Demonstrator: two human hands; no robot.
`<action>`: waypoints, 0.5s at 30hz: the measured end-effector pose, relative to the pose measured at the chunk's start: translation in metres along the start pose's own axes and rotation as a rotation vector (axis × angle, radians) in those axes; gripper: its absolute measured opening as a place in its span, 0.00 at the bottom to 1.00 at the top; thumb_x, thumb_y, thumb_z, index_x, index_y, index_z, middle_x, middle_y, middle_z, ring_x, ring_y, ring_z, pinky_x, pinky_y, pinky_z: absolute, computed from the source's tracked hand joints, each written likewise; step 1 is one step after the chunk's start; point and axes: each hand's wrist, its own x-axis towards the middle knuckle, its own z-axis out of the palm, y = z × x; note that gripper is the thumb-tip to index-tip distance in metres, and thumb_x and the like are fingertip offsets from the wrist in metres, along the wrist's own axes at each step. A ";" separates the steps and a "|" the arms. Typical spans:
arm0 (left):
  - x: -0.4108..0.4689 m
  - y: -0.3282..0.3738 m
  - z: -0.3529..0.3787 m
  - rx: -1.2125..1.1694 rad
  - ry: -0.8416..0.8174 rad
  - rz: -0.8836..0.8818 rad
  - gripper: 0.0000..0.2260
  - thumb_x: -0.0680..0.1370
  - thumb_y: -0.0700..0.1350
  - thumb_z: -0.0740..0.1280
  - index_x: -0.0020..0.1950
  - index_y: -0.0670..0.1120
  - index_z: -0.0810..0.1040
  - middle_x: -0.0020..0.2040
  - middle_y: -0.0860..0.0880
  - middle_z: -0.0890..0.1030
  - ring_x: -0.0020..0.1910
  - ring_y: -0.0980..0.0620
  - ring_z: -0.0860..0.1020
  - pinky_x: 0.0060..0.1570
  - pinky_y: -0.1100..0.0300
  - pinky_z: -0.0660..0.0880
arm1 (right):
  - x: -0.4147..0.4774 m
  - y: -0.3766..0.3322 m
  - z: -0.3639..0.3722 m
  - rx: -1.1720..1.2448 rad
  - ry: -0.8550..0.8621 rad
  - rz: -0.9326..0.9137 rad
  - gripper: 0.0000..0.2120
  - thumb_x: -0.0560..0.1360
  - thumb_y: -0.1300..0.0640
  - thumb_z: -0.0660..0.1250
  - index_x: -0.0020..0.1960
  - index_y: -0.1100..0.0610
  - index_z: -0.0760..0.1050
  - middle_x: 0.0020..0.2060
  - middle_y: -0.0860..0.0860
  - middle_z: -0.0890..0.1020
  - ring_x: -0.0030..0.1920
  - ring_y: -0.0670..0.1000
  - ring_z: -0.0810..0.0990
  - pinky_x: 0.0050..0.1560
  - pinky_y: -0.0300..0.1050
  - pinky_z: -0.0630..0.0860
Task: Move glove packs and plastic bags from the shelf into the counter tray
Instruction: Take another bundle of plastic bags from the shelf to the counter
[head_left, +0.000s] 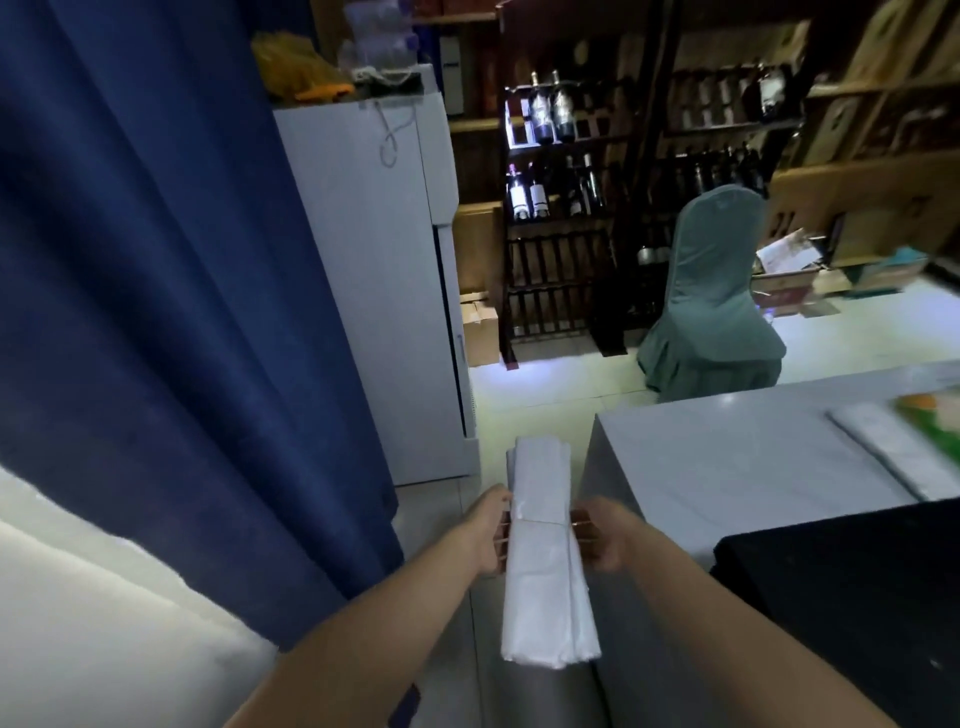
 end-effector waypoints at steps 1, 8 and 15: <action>0.010 0.012 -0.003 0.003 -0.013 -0.001 0.12 0.73 0.50 0.66 0.32 0.46 0.75 0.34 0.44 0.79 0.31 0.46 0.77 0.38 0.59 0.78 | 0.009 -0.010 0.004 0.009 0.003 0.000 0.09 0.76 0.60 0.62 0.37 0.58 0.72 0.29 0.56 0.77 0.33 0.56 0.76 0.39 0.48 0.77; 0.084 0.108 -0.008 0.030 0.054 0.025 0.15 0.74 0.52 0.65 0.29 0.47 0.70 0.30 0.46 0.77 0.30 0.47 0.76 0.38 0.60 0.76 | 0.091 -0.100 0.028 0.019 -0.017 -0.008 0.10 0.76 0.62 0.62 0.36 0.59 0.72 0.29 0.56 0.76 0.33 0.56 0.75 0.35 0.45 0.75; 0.151 0.214 0.002 0.051 0.126 0.025 0.10 0.75 0.49 0.64 0.37 0.45 0.74 0.35 0.45 0.80 0.34 0.46 0.79 0.35 0.58 0.79 | 0.171 -0.206 0.038 -0.002 -0.089 -0.007 0.05 0.74 0.58 0.65 0.42 0.59 0.76 0.35 0.56 0.80 0.39 0.56 0.77 0.42 0.44 0.76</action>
